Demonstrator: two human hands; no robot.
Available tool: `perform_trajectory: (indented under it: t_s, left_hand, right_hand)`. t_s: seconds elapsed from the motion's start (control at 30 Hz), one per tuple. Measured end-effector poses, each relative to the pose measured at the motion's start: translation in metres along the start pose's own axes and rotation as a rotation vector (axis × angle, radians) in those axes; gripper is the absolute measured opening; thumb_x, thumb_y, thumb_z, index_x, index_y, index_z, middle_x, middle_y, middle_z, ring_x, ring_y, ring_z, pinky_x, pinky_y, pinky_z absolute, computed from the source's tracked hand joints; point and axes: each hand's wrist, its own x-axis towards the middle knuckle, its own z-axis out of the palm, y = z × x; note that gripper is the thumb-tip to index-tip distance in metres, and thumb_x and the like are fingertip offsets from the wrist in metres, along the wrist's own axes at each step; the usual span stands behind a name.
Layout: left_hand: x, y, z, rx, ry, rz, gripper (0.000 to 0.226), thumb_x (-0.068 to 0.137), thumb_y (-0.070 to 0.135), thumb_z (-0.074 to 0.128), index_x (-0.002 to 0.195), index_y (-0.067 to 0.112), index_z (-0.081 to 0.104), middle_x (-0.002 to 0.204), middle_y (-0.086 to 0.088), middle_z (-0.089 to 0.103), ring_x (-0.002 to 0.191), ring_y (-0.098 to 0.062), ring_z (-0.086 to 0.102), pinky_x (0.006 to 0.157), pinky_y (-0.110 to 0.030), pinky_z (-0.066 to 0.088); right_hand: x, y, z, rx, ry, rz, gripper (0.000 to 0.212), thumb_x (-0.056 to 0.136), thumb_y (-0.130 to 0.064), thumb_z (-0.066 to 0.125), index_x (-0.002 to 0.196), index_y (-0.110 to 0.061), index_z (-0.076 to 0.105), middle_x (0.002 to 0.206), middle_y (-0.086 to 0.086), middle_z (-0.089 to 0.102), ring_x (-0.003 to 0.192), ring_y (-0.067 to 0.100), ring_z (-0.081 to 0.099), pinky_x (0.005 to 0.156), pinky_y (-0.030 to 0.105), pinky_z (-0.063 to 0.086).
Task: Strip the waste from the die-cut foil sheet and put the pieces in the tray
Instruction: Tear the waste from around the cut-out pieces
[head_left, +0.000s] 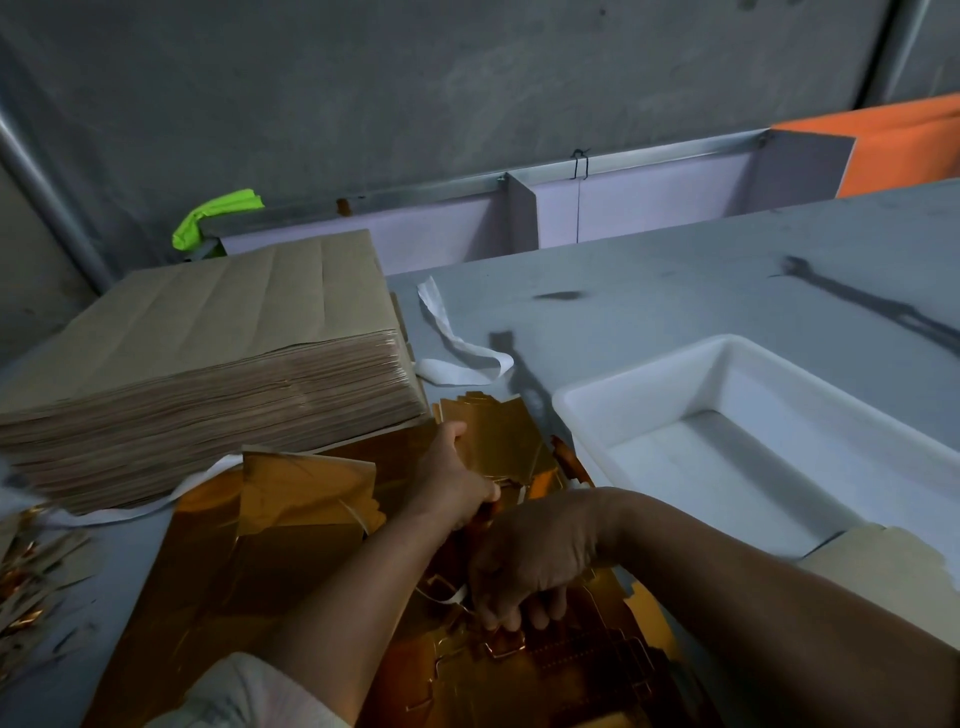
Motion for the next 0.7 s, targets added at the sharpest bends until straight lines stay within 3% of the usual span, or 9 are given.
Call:
perform_trajectory:
  t_s: [0.27, 0.37, 0.43, 0.53, 0.6, 0.7]
  left_hand:
    - [0.009, -0.005, -0.006, 0.136, 0.105, 0.006, 0.092, 0.079, 0.031, 0.08, 0.151, 0.032, 0.023, 0.15, -0.008, 0.039, 0.133, -0.03, 0.043, 0.097, -0.042, 0.044]
    - [0.004, -0.003, -0.009, 0.222, 0.141, 0.063, 0.087, 0.08, 0.046, 0.075, 0.15, 0.032, 0.026, 0.151, -0.006, 0.029, 0.134, -0.026, 0.039, 0.087, -0.034, 0.039]
    - [0.0, -0.002, -0.014, 0.253, 0.195, 0.13, 0.073, 0.084, 0.049, 0.069, 0.146, 0.03, 0.034, 0.147, -0.003, 0.027, 0.122, -0.017, 0.043, 0.081, -0.028, 0.035]
    - [-0.006, -0.005, -0.029, 0.237, 0.28, 0.201, 0.048, 0.09, 0.045, 0.063, 0.132, 0.029, 0.05, 0.136, 0.002, 0.033, 0.101, -0.008, 0.038, 0.066, -0.016, 0.033]
    - [-0.009, -0.013, -0.043, 0.215, 0.321, 0.19, 0.036, 0.092, 0.04, 0.062, 0.125, 0.029, 0.055, 0.132, 0.001, 0.036, 0.098, -0.007, 0.039, 0.057, -0.013, 0.029]
    - [-0.012, -0.031, -0.067, 0.197, 0.362, 0.114, 0.033, 0.093, 0.033, 0.062, 0.125, 0.028, 0.056, 0.137, -0.003, 0.038, 0.102, -0.012, 0.046, 0.058, -0.015, 0.032]
  right_hand:
    - [0.002, 0.002, 0.0, 0.017, 0.114, -0.017, 0.026, 0.1, -0.014, 0.05, 0.119, 0.001, 0.06, 0.085, 0.0, 0.058, 0.071, 0.01, 0.056, 0.067, 0.024, 0.048]
    - [0.005, 0.004, 0.0, 0.033, 0.187, -0.001, 0.029, 0.101, -0.016, 0.048, 0.117, 0.005, 0.06, 0.087, 0.007, 0.06, 0.071, 0.016, 0.057, 0.064, 0.023, 0.047]
    - [0.007, 0.005, -0.001, 0.044, 0.228, 0.027, 0.033, 0.102, -0.018, 0.046, 0.119, 0.007, 0.059, 0.093, 0.013, 0.061, 0.074, 0.02, 0.057, 0.062, 0.021, 0.047]
    - [0.008, 0.006, -0.002, 0.09, 0.319, 0.044, 0.031, 0.104, -0.018, 0.042, 0.124, 0.0, 0.057, 0.085, 0.006, 0.062, 0.065, 0.011, 0.057, 0.058, 0.018, 0.048]
    - [0.009, 0.007, -0.004, 0.129, 0.374, 0.047, 0.03, 0.105, -0.018, 0.039, 0.123, -0.003, 0.057, 0.08, 0.0, 0.061, 0.062, 0.009, 0.057, 0.056, 0.017, 0.049]
    - [0.009, 0.009, -0.004, 0.184, 0.455, 0.032, 0.019, 0.105, -0.019, 0.04, 0.104, -0.015, 0.058, 0.08, 0.002, 0.064, 0.063, 0.011, 0.06, 0.055, 0.019, 0.049]
